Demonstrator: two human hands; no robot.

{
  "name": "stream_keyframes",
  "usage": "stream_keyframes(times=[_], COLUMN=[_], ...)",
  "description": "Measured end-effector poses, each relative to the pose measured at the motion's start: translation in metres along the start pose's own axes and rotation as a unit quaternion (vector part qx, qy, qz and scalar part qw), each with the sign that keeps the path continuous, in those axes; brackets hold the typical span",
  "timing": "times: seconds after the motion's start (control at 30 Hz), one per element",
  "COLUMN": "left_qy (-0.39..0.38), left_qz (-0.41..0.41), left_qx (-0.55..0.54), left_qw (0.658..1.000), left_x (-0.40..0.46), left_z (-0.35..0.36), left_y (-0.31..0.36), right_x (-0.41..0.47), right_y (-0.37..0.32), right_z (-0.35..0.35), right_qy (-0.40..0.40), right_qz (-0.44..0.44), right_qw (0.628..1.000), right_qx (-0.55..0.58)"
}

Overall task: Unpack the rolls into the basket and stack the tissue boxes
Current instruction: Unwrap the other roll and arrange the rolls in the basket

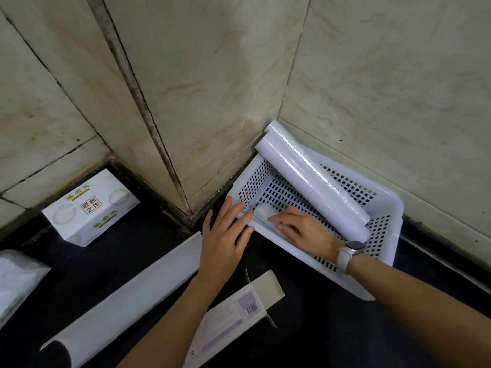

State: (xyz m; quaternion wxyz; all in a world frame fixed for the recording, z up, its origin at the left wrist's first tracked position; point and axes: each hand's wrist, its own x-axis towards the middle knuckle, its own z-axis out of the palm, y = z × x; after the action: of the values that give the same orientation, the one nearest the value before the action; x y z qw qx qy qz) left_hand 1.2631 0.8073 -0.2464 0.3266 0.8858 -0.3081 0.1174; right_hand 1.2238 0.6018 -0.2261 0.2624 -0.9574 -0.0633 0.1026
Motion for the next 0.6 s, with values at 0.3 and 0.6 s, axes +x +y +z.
stream_keyframes(times=[0.3, 0.6], left_qy=[-0.020, -0.024], left_qz=[-0.009, -0.012], left_qx=[0.019, 0.023], left_qw=[1.000, 0.999], left_x=[0.000, 0.000], left_z=[-0.002, -0.002], left_y=[0.001, 0.002], right_x=[0.000, 0.007], right_y=[0.018, 0.015], right_z=[-0.001, 0.006], right_qy=[-0.120, -0.047], right_qz=[-0.084, -0.024], right_qw=[0.953, 0.981], right_qx=[-0.264, -0.186])
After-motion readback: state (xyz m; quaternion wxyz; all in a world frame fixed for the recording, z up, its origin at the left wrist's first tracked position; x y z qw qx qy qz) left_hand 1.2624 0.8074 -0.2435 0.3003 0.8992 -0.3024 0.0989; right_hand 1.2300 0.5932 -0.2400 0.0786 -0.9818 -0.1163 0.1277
